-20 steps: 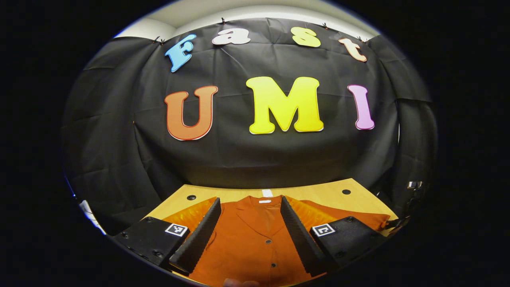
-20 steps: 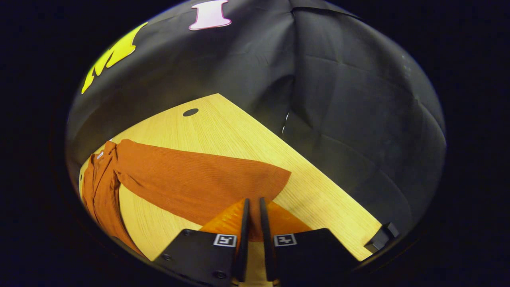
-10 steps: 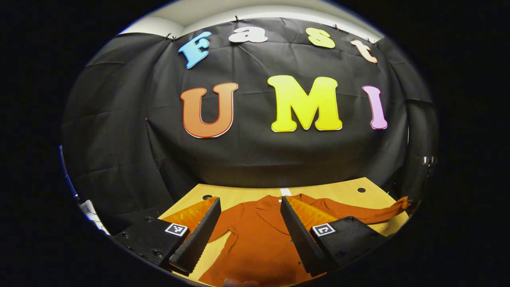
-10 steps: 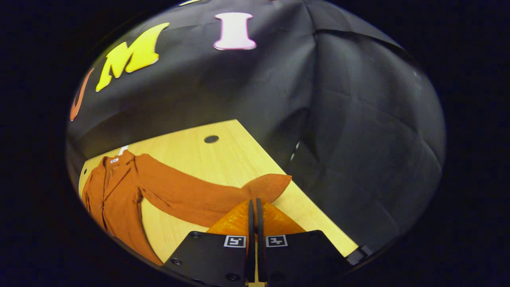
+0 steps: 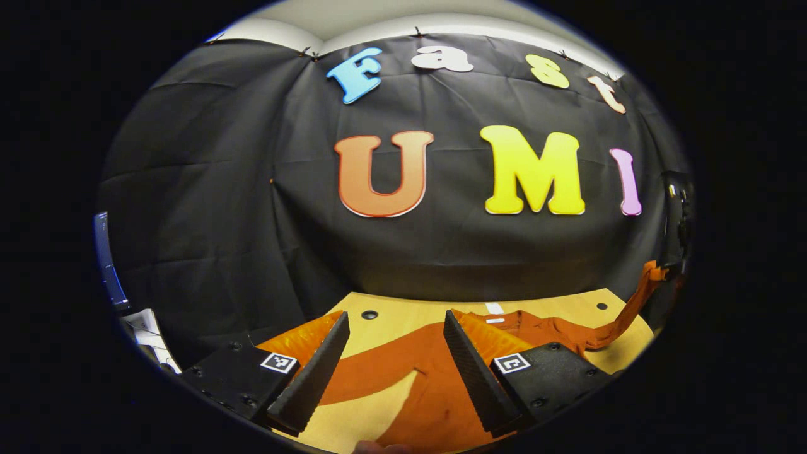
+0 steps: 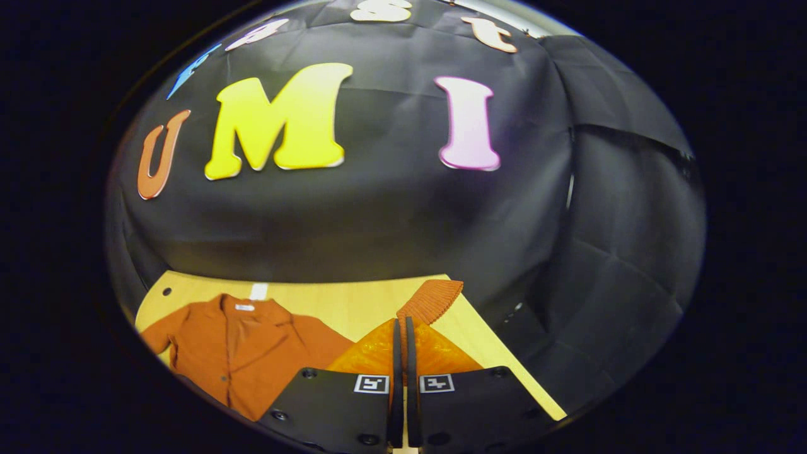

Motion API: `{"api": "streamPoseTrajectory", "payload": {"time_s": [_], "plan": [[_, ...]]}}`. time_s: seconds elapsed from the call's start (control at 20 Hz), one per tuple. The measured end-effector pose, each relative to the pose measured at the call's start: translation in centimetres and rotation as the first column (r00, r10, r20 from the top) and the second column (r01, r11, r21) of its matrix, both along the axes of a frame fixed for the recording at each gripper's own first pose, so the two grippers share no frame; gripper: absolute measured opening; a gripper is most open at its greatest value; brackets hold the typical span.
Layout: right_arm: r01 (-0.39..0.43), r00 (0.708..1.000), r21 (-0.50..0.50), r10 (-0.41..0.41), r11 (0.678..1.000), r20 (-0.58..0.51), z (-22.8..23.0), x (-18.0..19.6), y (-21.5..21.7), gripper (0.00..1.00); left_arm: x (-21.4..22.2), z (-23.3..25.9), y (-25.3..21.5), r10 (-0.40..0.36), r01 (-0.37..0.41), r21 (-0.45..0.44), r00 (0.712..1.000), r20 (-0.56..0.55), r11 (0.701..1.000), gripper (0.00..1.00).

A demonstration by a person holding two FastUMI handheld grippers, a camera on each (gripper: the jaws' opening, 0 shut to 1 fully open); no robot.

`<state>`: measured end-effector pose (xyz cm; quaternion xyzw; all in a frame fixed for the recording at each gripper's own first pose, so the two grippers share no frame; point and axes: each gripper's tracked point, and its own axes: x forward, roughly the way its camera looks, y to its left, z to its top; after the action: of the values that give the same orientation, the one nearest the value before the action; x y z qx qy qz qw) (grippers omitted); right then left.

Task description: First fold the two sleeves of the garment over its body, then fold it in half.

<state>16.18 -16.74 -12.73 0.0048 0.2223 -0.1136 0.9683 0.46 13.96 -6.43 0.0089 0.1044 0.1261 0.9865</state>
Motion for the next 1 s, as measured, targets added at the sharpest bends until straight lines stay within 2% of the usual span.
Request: {"api": "streamPoseTrajectory", "payload": {"time_s": [0.05, 0.1, 0.25, 0.3, 0.5, 0.6, 0.7, 0.9, 1.0], "plan": [[-0.023, 1.000, 0.001, 0.023, 1.000, 0.012, 0.7, 1.3, 2.2, 0.03, -0.4, 0.1, 1.2, 0.014, -0.014, -0.001, 1.000, 0.004, 1.000, 0.98], [-0.063, 0.997, 0.012, 0.062, 0.998, 0.034, 1.8, 3.4, 6.2, 0.03, -0.8, 0.1, 2.8, 0.032, -0.032, -0.003, 0.999, 0.006, 0.999, 0.97], [-0.148, 0.988, 0.023, 0.146, 0.989, 0.048, 2.3, 6.2, 14.2, 0.03, -2.4, 0.4, 6.8, 0.087, -0.087, -0.011, 0.996, 0.012, 0.996, 0.98], [-0.193, 0.980, 0.034, 0.191, 0.981, 0.052, 1.9, 7.2, 19.1, 0.03, -3.2, 0.3, 8.9, 0.116, -0.116, -0.012, 0.993, 0.015, 0.993, 0.97], [-0.318, 0.948, 0.030, 0.318, 0.948, 0.003, -2.9, 8.2, 30.5, 0.03, -6.0, 0.2, 13.1, 0.185, -0.185, -0.014, 0.983, 0.005, 0.983, 0.98], [-0.380, 0.924, 0.011, 0.381, 0.925, -0.031, -6.6, 8.1, 34.6, 0.03, -7.5, -0.1, 15.0, 0.218, -0.218, -0.016, 0.976, -0.009, 0.976, 0.98], [-0.429, 0.895, 0.020, 0.428, 0.903, -0.127, -12.6, 7.3, 38.4, 0.03, -9.3, -0.6, 16.4, 0.251, -0.251, -0.018, 0.968, -0.032, 0.968, 0.97], [-0.483, 0.844, 0.041, 0.477, 0.875, -0.243, -20.1, 7.1, 42.5, 0.04, -12.2, -2.2, 18.3, 0.304, -0.306, -0.019, 0.950, -0.077, 0.952, 0.97], [-0.492, 0.827, 0.060, 0.488, 0.869, -0.279, -22.4, 6.9, 43.7, 0.03, -12.8, -3.0, 18.8, 0.320, -0.324, -0.020, 0.942, -0.098, 0.946, 0.97]]}}
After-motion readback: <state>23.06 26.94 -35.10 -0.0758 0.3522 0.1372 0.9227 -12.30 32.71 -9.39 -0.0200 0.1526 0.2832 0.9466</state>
